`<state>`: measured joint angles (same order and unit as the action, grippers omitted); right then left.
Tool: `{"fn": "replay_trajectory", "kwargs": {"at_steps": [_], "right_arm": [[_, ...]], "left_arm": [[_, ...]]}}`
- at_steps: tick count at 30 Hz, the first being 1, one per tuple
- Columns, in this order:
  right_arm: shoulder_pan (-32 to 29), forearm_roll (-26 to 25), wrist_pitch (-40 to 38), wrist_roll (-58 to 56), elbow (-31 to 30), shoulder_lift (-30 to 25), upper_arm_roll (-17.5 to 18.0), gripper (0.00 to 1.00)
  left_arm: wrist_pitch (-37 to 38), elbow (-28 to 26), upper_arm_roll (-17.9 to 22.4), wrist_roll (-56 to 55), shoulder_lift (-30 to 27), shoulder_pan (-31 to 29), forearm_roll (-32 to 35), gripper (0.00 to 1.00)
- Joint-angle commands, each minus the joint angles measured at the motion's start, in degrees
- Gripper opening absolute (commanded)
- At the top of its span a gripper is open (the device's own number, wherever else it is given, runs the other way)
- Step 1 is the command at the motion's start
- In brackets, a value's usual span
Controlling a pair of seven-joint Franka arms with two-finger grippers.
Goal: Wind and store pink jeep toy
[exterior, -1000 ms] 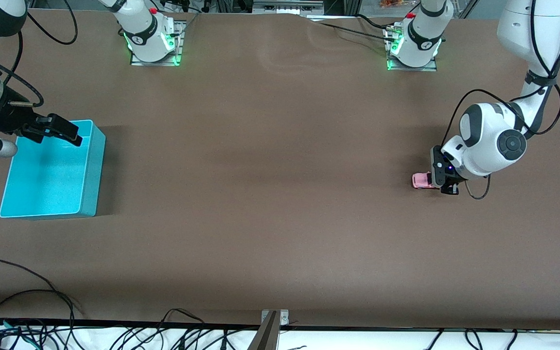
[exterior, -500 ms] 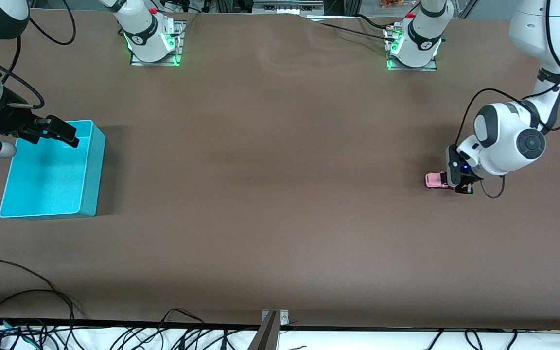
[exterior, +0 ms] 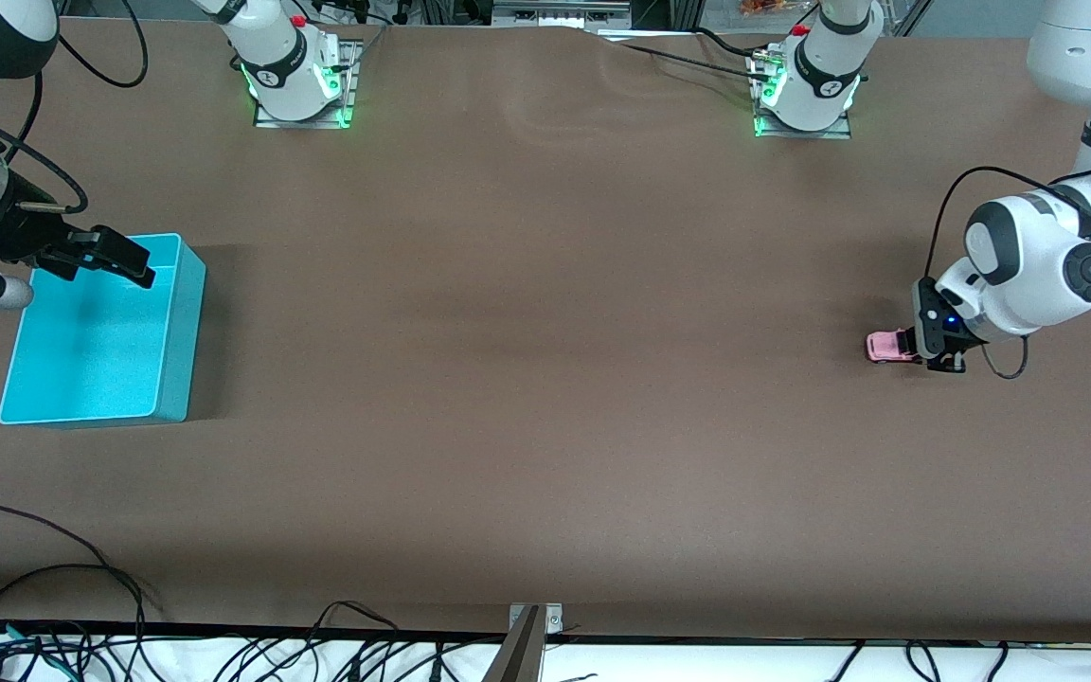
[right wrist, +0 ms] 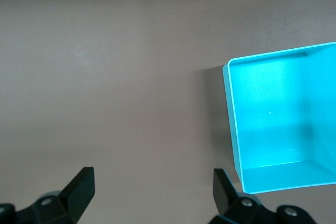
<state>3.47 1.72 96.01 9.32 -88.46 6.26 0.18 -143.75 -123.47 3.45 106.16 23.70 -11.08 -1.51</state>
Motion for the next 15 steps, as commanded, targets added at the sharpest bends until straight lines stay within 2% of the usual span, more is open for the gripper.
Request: {"fn": "replay_trajectory", "kwargs": {"at_steps": [1,15], "right_arm": [[-0.22,-0.66,0.31,1.05,-1.1,-0.55,0.26,1.0],[-0.22,-0.57,1.19,1.14,-2.94,-1.08,0.35,1.0]], "left_arm": [[0.31,0.16,0.33,4.93,1.43,-2.72,-0.95,0.0],[0.31,2.62,1.21,11.88,2.66,-5.1,-1.56,0.0]]}}
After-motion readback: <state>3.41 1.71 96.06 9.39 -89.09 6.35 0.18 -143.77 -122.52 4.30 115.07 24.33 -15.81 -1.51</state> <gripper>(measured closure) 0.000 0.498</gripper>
